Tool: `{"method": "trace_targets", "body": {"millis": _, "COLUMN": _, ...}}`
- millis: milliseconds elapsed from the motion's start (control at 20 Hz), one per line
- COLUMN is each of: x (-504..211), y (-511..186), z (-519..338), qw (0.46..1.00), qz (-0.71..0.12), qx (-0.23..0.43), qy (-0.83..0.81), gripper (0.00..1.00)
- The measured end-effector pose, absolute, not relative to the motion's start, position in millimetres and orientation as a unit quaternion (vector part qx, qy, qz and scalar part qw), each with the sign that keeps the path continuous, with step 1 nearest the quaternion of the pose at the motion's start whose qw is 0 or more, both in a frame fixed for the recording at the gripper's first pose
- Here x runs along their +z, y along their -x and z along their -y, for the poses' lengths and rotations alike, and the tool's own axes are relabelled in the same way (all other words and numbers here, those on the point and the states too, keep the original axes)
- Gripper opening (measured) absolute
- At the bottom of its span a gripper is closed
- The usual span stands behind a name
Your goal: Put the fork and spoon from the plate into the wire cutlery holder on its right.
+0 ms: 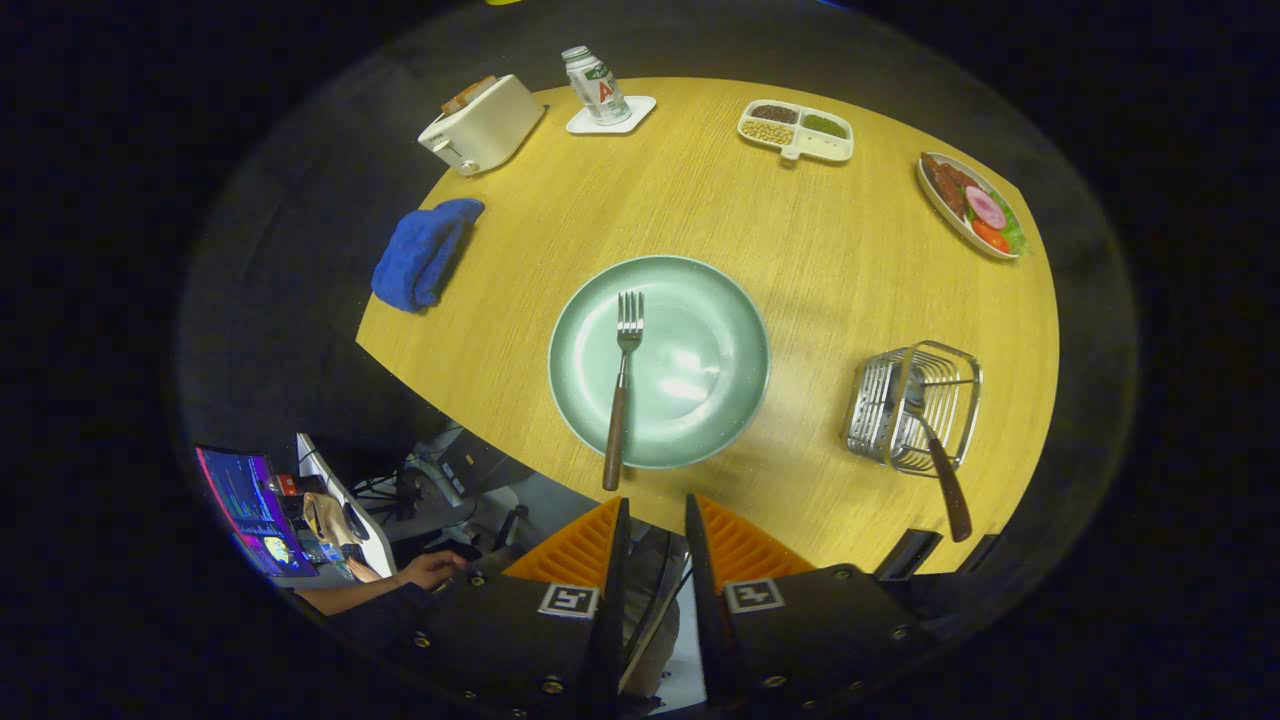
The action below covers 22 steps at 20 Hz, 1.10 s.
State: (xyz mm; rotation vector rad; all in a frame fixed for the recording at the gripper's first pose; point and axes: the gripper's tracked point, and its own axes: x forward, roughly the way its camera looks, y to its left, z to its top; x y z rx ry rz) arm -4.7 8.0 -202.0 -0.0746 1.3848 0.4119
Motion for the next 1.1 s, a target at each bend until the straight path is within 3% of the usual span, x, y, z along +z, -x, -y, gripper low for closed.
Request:
{"method": "trace_targets", "body": {"millis": 650, "x": -277, "y": -7, "z": -59, "qw": 0.718, "qz": -0.668, "qx": 0.19, "qy": 0.042, "gripper": 0.33}}
{"method": "trace_targets", "body": {"millis": 1100, "x": -313, "y": -9, "z": -48, "qw": 0.702, "qz": -0.687, "qx": 0.174, "qy": 0.07, "gripper": 0.33}}
